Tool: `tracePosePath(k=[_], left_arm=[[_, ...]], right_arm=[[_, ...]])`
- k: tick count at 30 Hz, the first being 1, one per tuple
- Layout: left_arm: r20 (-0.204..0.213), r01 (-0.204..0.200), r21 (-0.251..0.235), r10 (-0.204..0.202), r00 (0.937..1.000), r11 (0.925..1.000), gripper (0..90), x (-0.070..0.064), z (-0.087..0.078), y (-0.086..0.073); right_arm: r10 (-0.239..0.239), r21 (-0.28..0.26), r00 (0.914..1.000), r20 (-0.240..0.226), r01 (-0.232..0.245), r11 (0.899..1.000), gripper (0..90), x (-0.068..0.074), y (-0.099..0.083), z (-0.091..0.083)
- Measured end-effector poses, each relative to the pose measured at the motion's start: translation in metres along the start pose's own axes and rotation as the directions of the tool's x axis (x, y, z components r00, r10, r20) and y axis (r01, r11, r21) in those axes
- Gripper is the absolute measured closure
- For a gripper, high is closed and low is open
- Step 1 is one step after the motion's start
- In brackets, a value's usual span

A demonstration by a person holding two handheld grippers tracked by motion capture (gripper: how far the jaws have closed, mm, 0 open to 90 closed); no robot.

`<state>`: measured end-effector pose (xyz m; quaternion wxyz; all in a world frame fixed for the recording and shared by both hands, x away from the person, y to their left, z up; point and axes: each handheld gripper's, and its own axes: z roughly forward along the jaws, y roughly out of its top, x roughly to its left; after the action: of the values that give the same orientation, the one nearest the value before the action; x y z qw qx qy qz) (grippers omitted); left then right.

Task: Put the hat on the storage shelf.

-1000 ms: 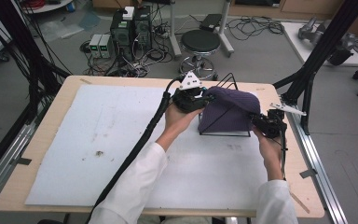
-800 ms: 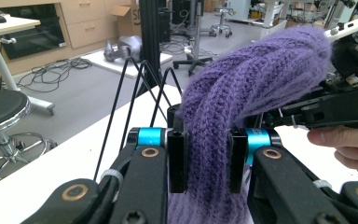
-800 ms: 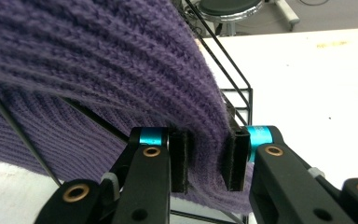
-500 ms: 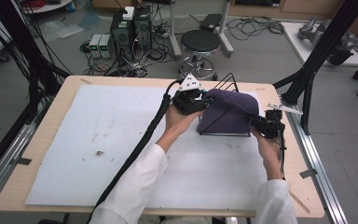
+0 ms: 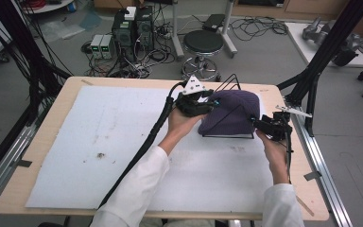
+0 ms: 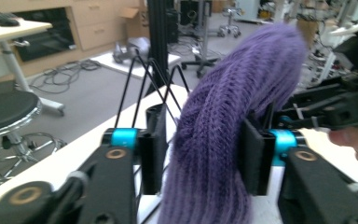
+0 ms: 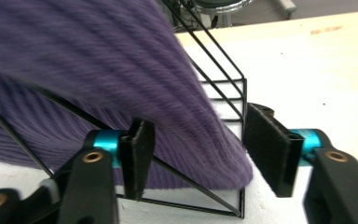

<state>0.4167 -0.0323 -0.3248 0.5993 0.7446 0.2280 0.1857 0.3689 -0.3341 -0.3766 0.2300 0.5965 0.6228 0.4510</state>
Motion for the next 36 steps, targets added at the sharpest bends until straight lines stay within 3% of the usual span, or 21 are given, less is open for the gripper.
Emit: tracePosePath(k=[6, 12, 13, 15, 19, 24, 28, 36], left_arm=[[-0.011, -0.006, -0.017, 0.006, 0.9999, 0.9998, 48.1, 0.001, -0.005, 0.003], [-0.045, -0.027, -0.032, 0.026, 0.9987, 0.9991, 42.1, -0.001, -0.010, 0.007], [-0.051, -0.035, -0.036, 0.034, 0.9981, 0.9987, 40.3, -0.001, -0.012, 0.008], [-0.059, -0.041, -0.051, 0.038, 0.9975, 0.9978, 40.0, -0.003, -0.014, 0.009], [-0.070, -0.043, -0.079, 0.037, 0.9968, 0.9960, 38.3, -0.003, -0.019, 0.013], [-0.086, -0.054, -0.098, 0.045, 0.9952, 0.9937, 37.1, -0.003, -0.028, 0.016], [-0.091, -0.063, -0.107, 0.053, 0.9945, 0.9922, 37.1, -0.003, -0.035, 0.017], [-0.108, -0.055, -0.139, 0.040, 0.9933, 0.9887, 35.6, 0.001, -0.054, 0.014]], right_arm=[[-0.017, -0.065, 0.9995, -0.028, 0.015, 0.998, 30.8, 0.005, 0.004, -0.008], [-0.050, -0.126, 0.9986, 0.015, 0.052, 0.991, 25.4, 0.014, 0.006, -0.014], [-0.061, -0.160, 0.9978, 0.026, 0.064, 0.985, 24.6, 0.016, 0.007, -0.016], [-0.062, -0.175, 0.9977, 0.028, 0.066, 0.982, 24.5, 0.018, 0.007, -0.018], [-0.061, -0.246, 0.9972, 0.044, 0.070, 0.967, 22.2, 0.023, 0.009, -0.025], [-0.072, -0.330, 0.9954, 0.064, 0.089, 0.940, 19.8, 0.030, 0.010, -0.034], [-0.079, -0.359, 0.9954, 0.054, 0.093, 0.929, 17.5, 0.034, 0.010, -0.039], [-0.119, -0.397, 0.9892, 0.086, 0.143, 0.907, 13.3, 0.047, 0.008, -0.048]])
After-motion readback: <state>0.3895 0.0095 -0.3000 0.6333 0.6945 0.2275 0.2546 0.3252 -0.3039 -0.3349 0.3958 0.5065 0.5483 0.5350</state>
